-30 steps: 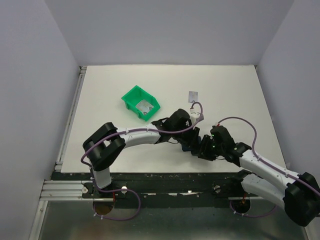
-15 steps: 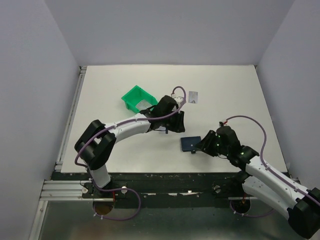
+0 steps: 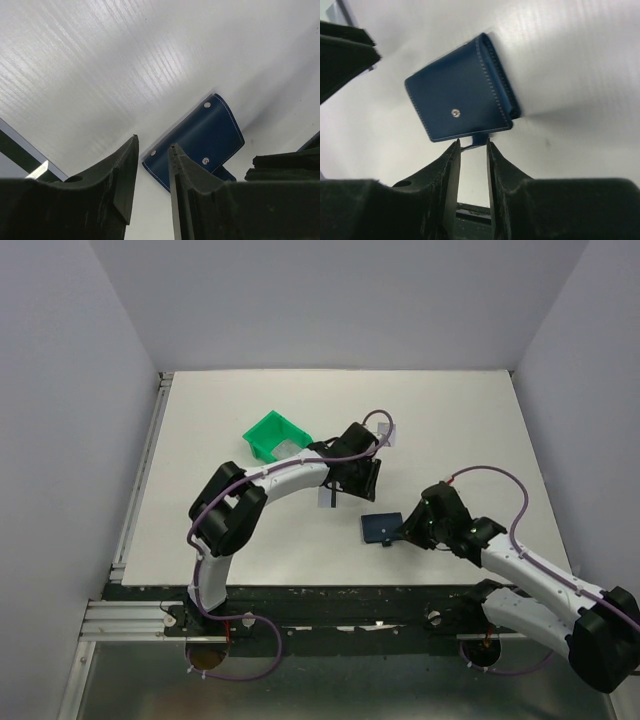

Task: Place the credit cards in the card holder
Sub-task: Open the card holder at the center of the board.

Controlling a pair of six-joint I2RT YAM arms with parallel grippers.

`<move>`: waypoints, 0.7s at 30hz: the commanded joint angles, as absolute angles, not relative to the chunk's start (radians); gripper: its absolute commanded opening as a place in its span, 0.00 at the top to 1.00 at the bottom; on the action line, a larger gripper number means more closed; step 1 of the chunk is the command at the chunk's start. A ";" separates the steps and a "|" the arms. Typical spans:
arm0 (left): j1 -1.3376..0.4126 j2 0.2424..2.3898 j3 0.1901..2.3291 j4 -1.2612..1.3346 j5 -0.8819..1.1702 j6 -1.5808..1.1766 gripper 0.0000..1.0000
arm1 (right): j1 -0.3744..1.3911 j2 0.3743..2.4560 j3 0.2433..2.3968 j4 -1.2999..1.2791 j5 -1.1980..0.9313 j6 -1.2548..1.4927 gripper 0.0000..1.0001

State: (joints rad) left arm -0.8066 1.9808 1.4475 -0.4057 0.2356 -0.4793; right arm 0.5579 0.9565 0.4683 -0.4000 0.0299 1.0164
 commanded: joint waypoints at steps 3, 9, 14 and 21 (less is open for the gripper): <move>-0.810 2.014 1.499 -0.514 0.215 -0.469 0.60 | 0.545 0.936 0.489 -0.560 0.172 1.094 0.65; -0.816 2.043 1.508 -0.563 0.221 -0.500 0.64 | 0.541 1.024 0.508 -0.549 0.158 1.098 0.70; -0.825 2.095 1.560 -0.650 0.218 -0.506 0.64 | 0.541 1.106 0.529 -0.519 0.134 1.088 0.77; -0.842 2.099 1.562 -0.676 0.232 -0.505 0.64 | 0.541 1.170 0.529 -0.462 0.104 1.075 0.82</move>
